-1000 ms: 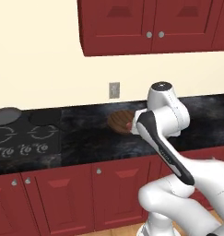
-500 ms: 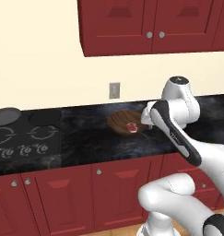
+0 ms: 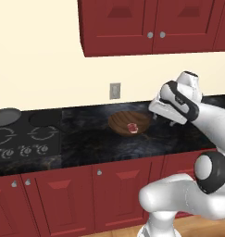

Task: Place one of the steaks on the plate and the other in the bowl. Then place the bowl in the fridge.

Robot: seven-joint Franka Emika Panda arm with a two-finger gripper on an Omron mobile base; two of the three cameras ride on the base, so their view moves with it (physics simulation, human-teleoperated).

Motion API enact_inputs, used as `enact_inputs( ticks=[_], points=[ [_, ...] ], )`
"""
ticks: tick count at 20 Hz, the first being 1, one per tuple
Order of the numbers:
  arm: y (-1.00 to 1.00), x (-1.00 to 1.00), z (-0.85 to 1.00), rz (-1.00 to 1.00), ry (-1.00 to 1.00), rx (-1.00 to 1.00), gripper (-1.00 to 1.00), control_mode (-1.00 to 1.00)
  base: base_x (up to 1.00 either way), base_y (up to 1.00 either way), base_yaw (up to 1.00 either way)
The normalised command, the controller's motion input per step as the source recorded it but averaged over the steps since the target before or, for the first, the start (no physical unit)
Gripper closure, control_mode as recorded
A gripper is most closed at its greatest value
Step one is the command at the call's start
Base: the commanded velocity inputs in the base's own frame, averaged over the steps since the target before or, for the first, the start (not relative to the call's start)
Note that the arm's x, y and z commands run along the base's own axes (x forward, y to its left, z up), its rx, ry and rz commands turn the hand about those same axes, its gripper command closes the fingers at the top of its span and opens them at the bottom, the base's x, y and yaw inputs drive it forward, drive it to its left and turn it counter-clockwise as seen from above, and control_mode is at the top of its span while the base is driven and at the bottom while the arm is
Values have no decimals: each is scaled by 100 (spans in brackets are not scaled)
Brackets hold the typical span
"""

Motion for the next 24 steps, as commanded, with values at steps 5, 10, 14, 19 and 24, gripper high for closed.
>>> enact_inputs(
  ticks=[5,10,14,19,24],
  points=[
    [0,92,-57,-13,1,0,-100,-100,0,0,0],
    [-11,36,-51,-2,0,0,-100,-100,0,0,0],
    [0,35,-32,0,-1,8,-100,-100,0,0,0],
    [0,56,-32,0,2,3,-100,-100,0,0,0],
    [0,60,-27,0,4,0,-100,-100,0,0,0]
  ],
)
